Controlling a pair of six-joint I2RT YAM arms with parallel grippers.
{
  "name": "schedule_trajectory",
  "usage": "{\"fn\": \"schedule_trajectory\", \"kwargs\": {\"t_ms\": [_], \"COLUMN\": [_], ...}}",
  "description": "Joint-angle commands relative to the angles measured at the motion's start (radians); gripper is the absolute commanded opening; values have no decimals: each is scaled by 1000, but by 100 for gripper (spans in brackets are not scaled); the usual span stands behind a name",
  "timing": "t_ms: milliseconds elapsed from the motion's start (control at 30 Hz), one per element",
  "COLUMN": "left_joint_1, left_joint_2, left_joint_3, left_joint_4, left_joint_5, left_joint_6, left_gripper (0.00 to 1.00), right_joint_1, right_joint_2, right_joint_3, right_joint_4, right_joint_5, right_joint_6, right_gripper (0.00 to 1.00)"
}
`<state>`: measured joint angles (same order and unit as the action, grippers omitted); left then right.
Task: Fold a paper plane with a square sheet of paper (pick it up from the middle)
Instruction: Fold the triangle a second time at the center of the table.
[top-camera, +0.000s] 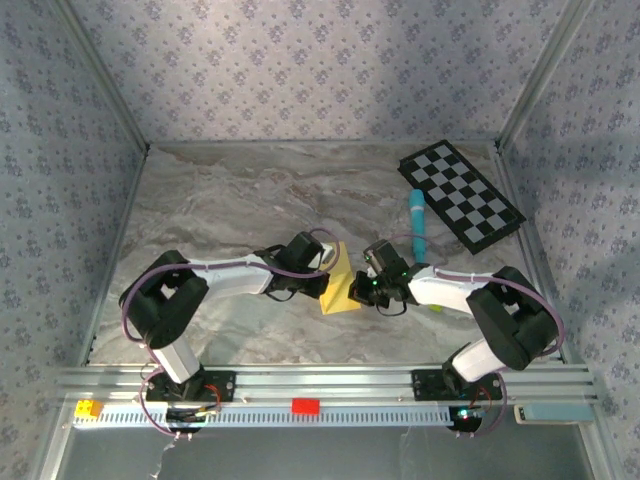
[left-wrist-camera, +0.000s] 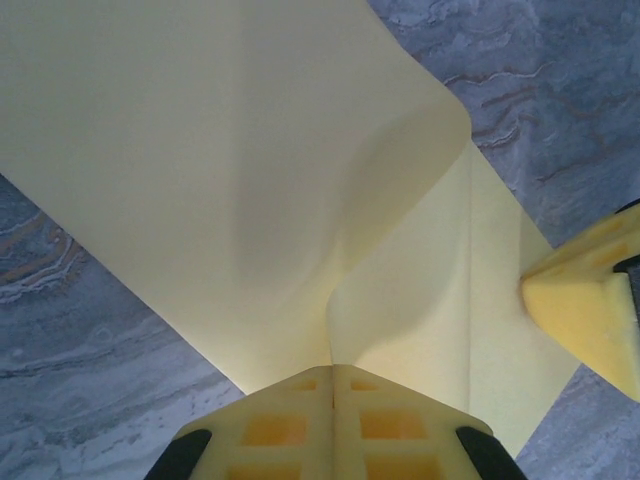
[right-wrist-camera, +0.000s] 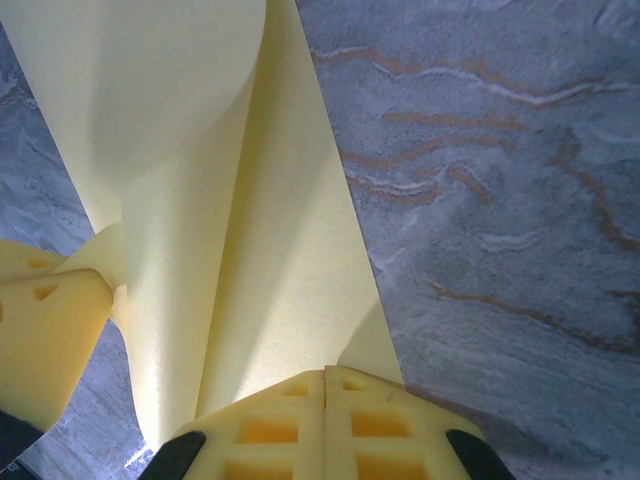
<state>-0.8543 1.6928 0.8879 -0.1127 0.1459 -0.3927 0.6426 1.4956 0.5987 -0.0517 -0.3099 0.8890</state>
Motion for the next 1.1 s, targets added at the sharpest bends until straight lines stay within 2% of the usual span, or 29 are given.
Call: {"fn": "schedule_trajectory", "kwargs": {"t_ms": [0, 1067], "left_joint_1": [4, 4], "left_joint_2": [17, 52], "left_joint_3": [26, 56], "left_joint_4": [-14, -19], "left_joint_5": [-19, -54], "left_joint_6": [22, 61], "left_gripper": [0, 0], "right_joint_1": [-11, -13], "right_joint_2": [10, 22], "right_joint_3": [-4, 4], "right_joint_4": [-101, -109], "right_joint_5": [43, 29], "right_joint_6": [-20, -30], "right_gripper": [5, 5]}}
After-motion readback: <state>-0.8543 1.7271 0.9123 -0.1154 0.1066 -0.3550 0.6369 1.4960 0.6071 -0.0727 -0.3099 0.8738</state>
